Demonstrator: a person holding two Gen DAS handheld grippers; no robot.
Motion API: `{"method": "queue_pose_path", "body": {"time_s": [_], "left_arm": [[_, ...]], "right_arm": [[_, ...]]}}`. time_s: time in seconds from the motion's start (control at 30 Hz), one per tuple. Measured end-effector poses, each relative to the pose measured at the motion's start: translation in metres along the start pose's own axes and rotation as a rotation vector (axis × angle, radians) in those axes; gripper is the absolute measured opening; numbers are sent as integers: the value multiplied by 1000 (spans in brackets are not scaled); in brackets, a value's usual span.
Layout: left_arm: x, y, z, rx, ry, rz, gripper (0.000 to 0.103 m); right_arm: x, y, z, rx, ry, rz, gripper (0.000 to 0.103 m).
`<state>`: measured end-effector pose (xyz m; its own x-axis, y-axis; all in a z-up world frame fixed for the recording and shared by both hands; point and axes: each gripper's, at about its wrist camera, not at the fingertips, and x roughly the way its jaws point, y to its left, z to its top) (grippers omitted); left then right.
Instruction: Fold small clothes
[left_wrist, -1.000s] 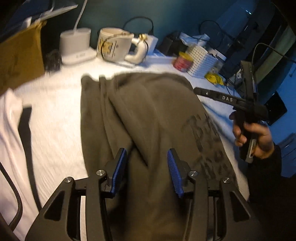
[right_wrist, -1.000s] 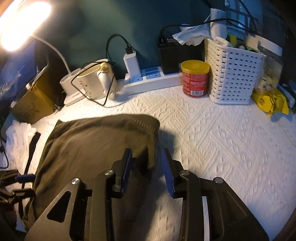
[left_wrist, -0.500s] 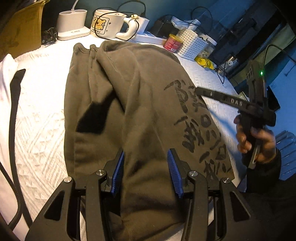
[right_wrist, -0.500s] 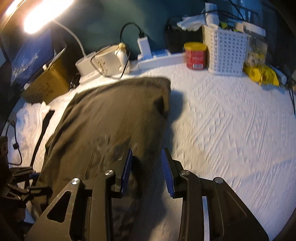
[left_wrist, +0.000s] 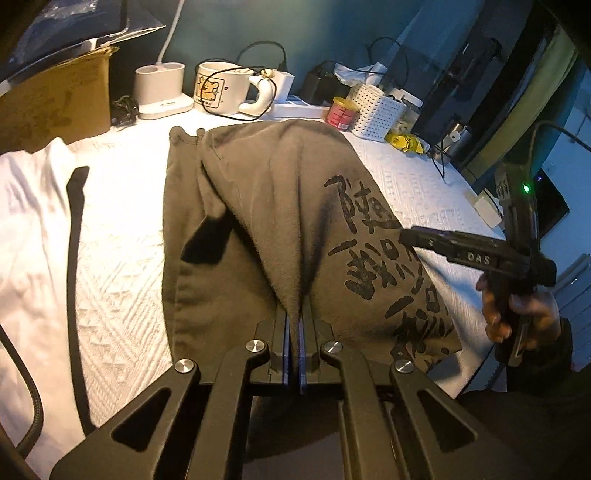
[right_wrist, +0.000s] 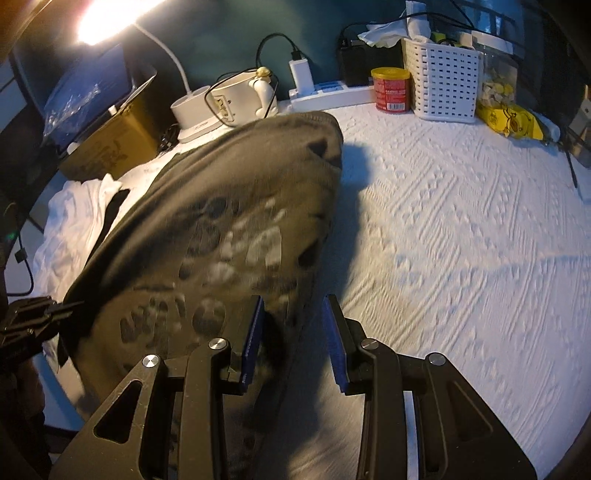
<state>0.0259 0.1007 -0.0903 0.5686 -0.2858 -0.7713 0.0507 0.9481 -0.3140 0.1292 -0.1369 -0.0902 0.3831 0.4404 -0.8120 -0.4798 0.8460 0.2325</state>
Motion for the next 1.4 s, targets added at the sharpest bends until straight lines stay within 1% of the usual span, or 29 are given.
{"method": "queue_pose_path", "body": {"time_s": [0.07,0.13,0.2,0.27,0.33,0.4,0.43,0.47,0.5,0.6,0.7,0.73,0.8,0.9,1.03,1.17,1.27,1.4], "left_arm": [[-3,1,-4,-5,-13,-13,2],[-3,2,-5,-27,-30,-44,3],[-1,6,-9,-63,-15,-64,4],[4,6,-15,-74,14,-61,5],[5,5,-20,-68,24,-50,10],[5,4,-25,-66,27,-56,25],[5,3,-27,-66,26,-57,29],[5,3,-28,-64,26,-54,36],[5,2,-29,-60,29,-48,39],[8,-3,-35,-28,49,-21,39],[7,-8,-40,10,52,-9,38],[7,-7,-41,9,50,-11,38],[6,-6,-45,-5,47,-14,25],[7,-7,-50,-23,34,-22,21],[6,-4,-51,-51,19,-28,18],[5,-7,-51,-42,17,-17,17],[4,-10,-52,-43,14,-6,15],[4,-14,-53,-42,16,5,12]], "right_arm": [[-1,2,-5,-4,2,0,35],[-2,3,-10,-3,2,0,35],[-4,4,-14,0,1,-1,35],[-7,3,-18,1,0,-1,35],[-8,3,-20,1,-1,0,35],[-9,2,-24,5,1,1,35],[-10,2,-25,7,1,2,35],[-11,2,-27,10,2,4,35],[-12,2,-28,14,2,8,35],[-15,3,-33,27,5,25,35],[-17,3,-39,37,11,36,35],[-16,3,-41,40,15,37,35],[-15,4,-46,42,23,40,35],[-13,5,-55,39,36,50,35],[-16,9,-65,32,5,40,35],[-17,14,-71,26,-34,13,35],[-17,20,-76,18,-53,16,35],[-18,21,-79,22,-48,36,35]]}}
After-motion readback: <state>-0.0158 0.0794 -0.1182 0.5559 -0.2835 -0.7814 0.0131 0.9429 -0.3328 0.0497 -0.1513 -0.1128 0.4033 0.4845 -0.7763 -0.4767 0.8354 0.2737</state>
